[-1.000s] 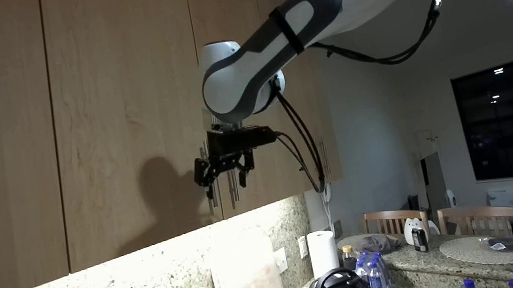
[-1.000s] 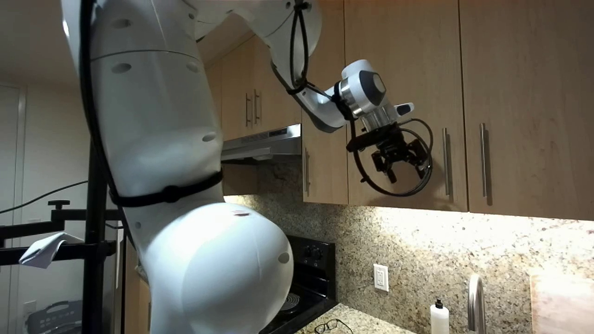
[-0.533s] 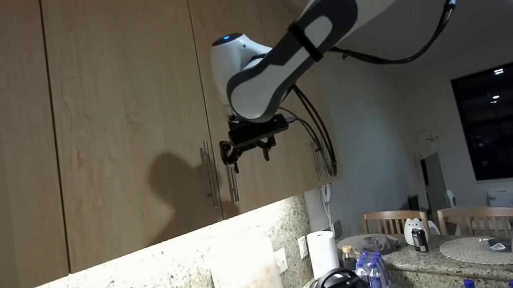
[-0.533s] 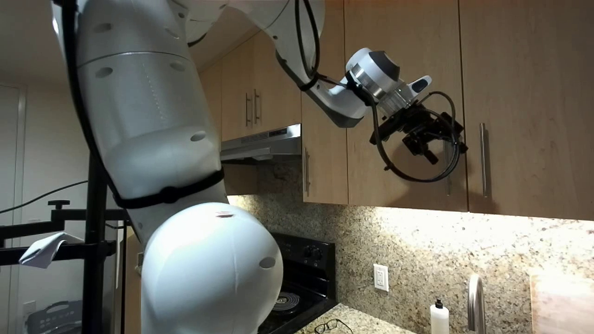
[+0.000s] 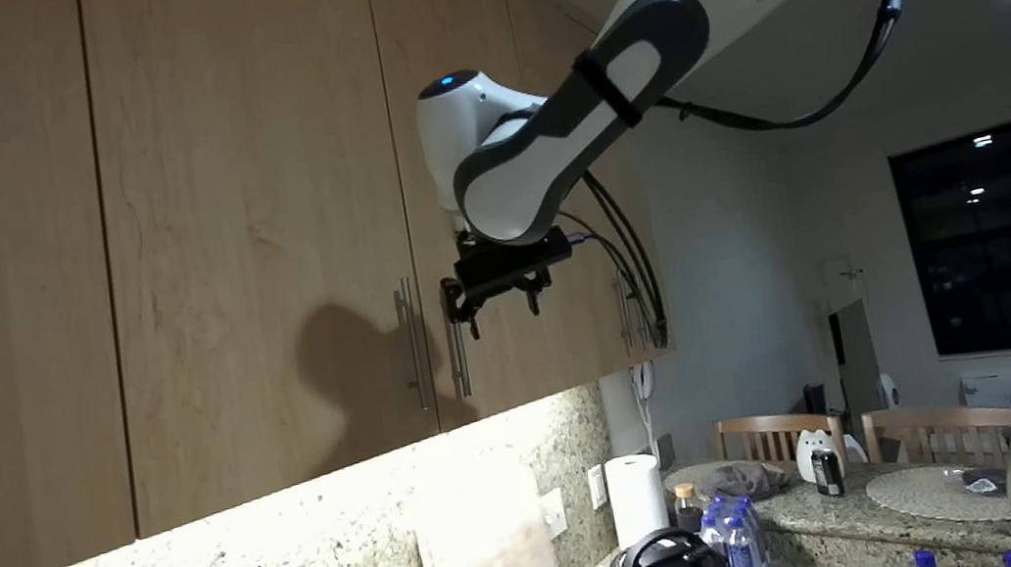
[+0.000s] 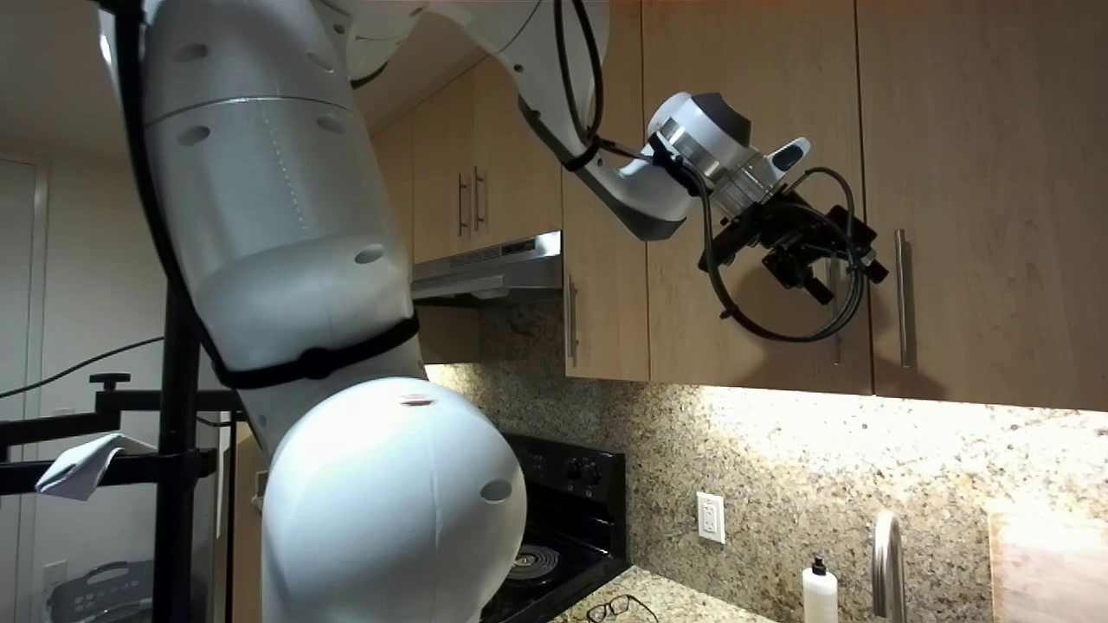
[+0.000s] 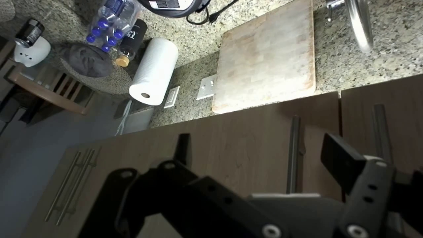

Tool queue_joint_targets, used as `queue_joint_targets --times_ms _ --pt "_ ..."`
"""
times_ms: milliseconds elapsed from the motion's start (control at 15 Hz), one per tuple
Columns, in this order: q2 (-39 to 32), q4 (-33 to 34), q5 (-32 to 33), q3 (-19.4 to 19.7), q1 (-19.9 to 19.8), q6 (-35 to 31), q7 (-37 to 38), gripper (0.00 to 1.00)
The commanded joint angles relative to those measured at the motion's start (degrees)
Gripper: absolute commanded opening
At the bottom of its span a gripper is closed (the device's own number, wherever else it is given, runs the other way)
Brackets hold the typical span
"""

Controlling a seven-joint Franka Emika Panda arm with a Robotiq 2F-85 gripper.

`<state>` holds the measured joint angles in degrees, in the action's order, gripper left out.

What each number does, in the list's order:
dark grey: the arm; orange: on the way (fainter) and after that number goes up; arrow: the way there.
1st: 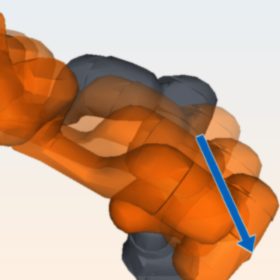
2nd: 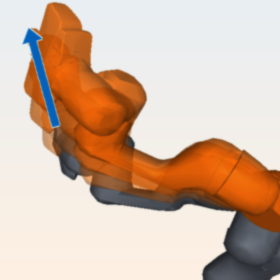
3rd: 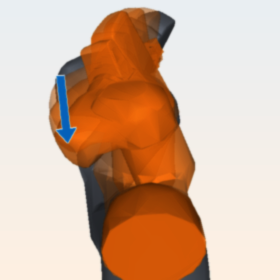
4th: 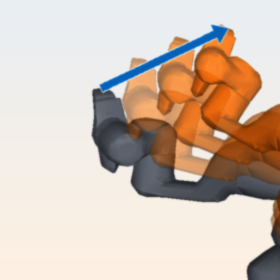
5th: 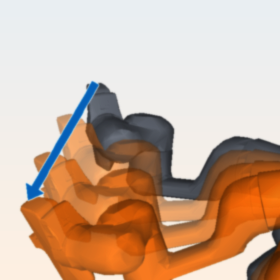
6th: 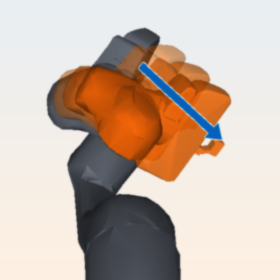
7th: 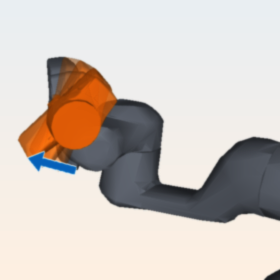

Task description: Open the right cupboard.

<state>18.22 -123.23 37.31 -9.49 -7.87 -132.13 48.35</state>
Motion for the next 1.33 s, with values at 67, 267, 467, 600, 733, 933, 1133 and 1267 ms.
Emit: queue_joint_targets --times_ms 67,267,467,600,733,933,1133,1267 --pt "-2.8 2.7 3.3 -0.3 -0.5 0.1 4.6 1.00" --pt "-7.7 7.5 8.5 -0.1 -0.6 -0.1 10.9 1.00" --pt "-13.1 12.5 8.7 1.9 1.1 0.0 11.5 1.00" --pt "-16.4 16.0 10.1 2.9 1.8 0.0 12.6 1.00" --pt "-18.5 18.8 11.8 4.4 2.7 -0.3 14.4 1.00" --pt "-20.6 21.8 14.2 6.5 4.2 -1.7 17.7 1.00" --pt "-22.3 23.8 15.7 7.9 5.6 -1.8 20.0 1.00" --pt "-23.7 25.4 17.9 8.8 6.2 -1.4 22.5 1.00"
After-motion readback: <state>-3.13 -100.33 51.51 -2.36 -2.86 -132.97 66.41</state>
